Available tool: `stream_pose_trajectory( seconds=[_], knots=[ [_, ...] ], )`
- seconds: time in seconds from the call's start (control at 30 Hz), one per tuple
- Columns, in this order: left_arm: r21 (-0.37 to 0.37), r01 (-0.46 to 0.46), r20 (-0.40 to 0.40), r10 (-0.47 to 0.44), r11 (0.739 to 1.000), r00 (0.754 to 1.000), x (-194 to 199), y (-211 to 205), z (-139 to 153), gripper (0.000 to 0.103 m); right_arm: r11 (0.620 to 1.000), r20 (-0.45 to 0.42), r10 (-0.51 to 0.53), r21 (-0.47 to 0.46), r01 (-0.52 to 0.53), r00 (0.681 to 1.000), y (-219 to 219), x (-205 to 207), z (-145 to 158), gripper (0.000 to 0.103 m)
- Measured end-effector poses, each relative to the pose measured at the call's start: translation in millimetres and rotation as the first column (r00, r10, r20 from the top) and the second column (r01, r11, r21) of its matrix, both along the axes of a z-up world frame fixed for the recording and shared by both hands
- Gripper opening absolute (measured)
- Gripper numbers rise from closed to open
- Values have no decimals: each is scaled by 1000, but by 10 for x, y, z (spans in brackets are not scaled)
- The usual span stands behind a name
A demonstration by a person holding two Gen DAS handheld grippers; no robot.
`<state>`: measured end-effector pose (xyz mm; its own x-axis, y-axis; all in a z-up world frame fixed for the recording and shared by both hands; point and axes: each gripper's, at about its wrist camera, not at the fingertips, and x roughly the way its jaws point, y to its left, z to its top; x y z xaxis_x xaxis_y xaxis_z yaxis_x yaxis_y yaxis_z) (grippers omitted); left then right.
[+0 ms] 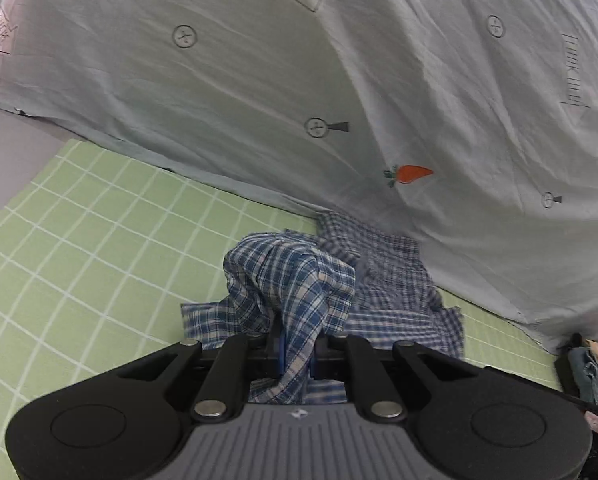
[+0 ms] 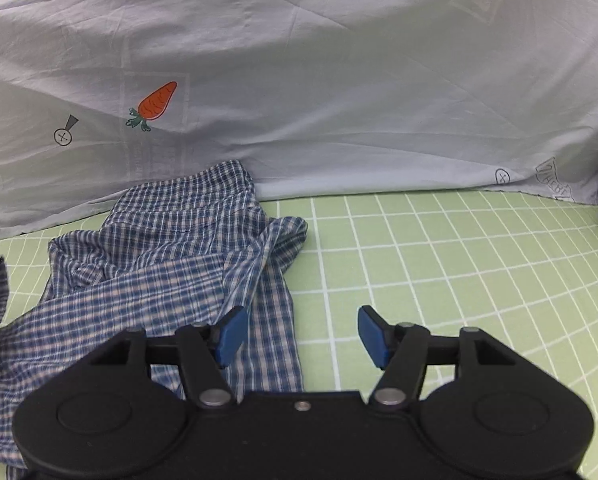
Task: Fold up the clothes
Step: 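Fold the shirt side over the body with the left gripper while the right gripper holds the hem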
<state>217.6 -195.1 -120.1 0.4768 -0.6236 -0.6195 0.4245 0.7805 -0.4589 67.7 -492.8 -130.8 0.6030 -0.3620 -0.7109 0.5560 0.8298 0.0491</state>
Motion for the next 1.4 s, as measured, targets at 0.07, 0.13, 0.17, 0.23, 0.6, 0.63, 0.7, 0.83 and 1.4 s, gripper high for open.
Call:
stream_pose_trajectory(
  seconds=[0.07,0.13,0.17,0.23,0.6,0.63,0.7,0.83,1.4],
  knots=[
    [-8,120,-41,-120,993,992,-148,-234,-68,16,999,-4,-8,31,8,1000,51,-170,-13,62],
    [38,173,-90,-169,984,981,-283,-419,-236,21,998,-11,-18,55,19,1000,92,-315,-42,62],
    [64,200,-125,-191,978,974,-352,-511,-352,24,997,-6,-16,75,16,1000,108,-342,-51,61],
    [91,184,-184,-165,979,969,-408,-532,-509,37,993,6,-10,117,10,1000,139,-392,-68,56],
    [92,131,-247,-105,987,963,-436,-446,-659,51,902,183,267,298,-312,946,639,-7,-41,38],
    [93,128,-249,-101,987,963,-434,-446,-665,51,890,181,279,320,-325,943,672,45,-75,38],
    [97,124,-248,-97,988,964,-446,-432,-677,51,864,178,304,362,-349,936,739,148,-144,40],
    [100,123,-244,-95,987,965,-472,-420,-705,51,829,183,316,423,-365,931,821,224,-244,37],
    [124,127,-214,-98,984,972,-731,-332,-550,55,878,187,208,396,-268,960,921,-237,-121,5]
  ],
)
